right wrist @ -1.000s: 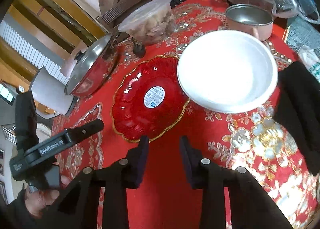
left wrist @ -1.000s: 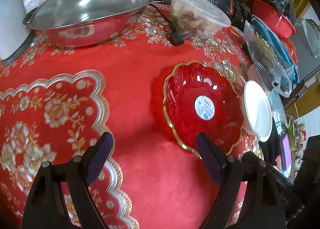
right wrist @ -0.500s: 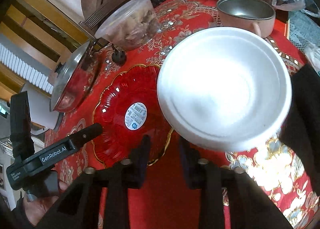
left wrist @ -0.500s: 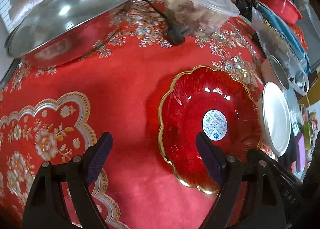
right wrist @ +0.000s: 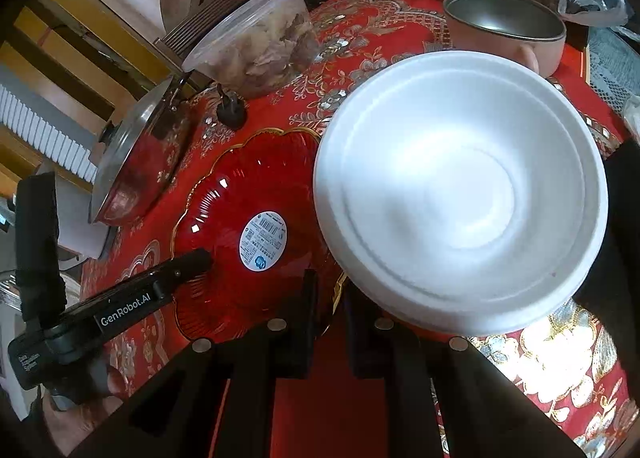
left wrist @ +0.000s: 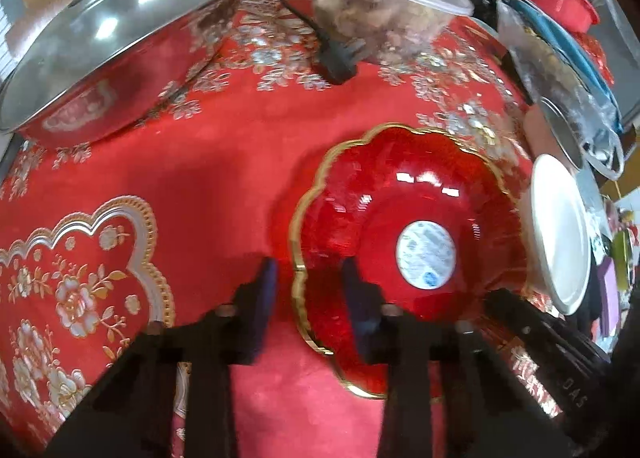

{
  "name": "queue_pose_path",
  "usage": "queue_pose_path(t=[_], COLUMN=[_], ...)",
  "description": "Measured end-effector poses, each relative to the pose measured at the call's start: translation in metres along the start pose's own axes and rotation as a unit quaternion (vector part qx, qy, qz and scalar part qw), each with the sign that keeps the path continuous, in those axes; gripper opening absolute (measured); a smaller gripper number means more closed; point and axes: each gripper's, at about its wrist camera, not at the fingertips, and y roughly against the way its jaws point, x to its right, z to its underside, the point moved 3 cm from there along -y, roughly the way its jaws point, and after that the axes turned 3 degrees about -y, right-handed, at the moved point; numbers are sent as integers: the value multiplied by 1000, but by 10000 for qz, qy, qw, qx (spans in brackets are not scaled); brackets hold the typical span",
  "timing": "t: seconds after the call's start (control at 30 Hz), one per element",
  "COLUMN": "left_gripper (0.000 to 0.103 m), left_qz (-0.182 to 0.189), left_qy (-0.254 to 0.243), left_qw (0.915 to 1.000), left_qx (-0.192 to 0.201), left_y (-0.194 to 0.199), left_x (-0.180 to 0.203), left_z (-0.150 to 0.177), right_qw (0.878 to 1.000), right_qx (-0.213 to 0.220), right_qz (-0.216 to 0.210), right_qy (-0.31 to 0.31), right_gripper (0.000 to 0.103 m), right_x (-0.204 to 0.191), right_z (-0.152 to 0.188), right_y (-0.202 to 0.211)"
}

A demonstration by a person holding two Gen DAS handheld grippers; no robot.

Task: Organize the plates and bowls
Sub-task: 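Close the left gripper on the rim of the red flower-shaped bowl, then lift the red bowl with the left gripper and carry it toward the stack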

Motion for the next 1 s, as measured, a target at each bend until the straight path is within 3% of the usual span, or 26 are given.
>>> queue_pose_path(t=[0.37, 1.0], left_gripper=[16, 16], left_qz=[-274, -416], left_qy=[-85, 347], left_qw=[9991, 9974], left_qx=[304, 474], left_y=[32, 90], left_x=[2, -24], left_z=[6, 67], right_qw=[9997, 9984], right_qx=[-21, -47], right_qz=[-233, -433], right_qy=[-86, 363], right_gripper=[11, 11], right_x=[-11, -48], right_z=[6, 47], right_y=[16, 57])
